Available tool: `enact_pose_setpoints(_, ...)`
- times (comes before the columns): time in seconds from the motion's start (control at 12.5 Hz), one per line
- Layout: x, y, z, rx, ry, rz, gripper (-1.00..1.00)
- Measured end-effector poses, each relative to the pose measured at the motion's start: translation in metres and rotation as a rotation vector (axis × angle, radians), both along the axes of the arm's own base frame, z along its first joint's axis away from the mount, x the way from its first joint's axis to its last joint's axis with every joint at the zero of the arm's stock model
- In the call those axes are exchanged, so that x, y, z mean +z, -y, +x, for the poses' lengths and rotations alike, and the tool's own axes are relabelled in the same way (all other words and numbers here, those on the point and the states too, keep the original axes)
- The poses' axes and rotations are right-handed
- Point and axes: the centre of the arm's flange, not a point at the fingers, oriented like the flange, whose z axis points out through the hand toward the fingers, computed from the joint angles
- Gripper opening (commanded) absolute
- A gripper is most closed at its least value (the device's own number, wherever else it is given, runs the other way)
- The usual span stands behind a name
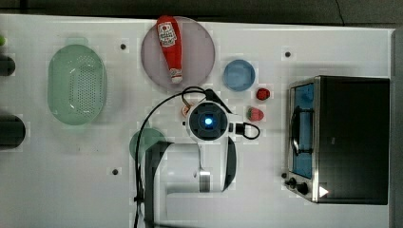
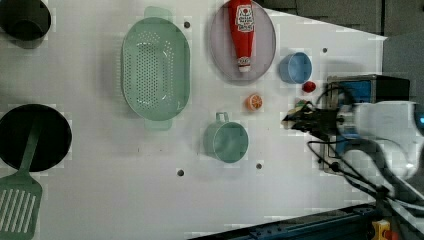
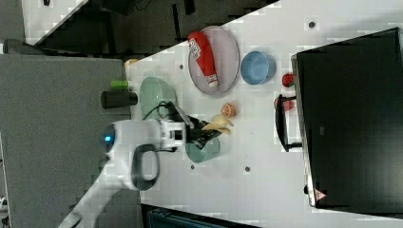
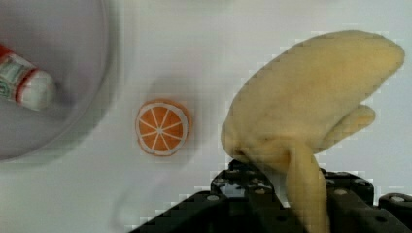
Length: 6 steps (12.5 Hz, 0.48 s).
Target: Pick banana from table and place on oven.
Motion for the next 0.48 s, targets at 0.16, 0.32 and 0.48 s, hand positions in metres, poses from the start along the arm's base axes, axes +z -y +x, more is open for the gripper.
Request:
enact_pose_setpoints(0.16, 0.065, 0.008, -0.001, -0.030, -0.033, 0.011, -0.59)
enact_pose_setpoints(0.32, 0.155, 0.010, 0.004, -0.034, -0.010, 0.015, -0.59)
enact_pose_setpoints(0.48, 0.242, 0.011, 0.005, -0.030, 0.043, 0.005, -0.59)
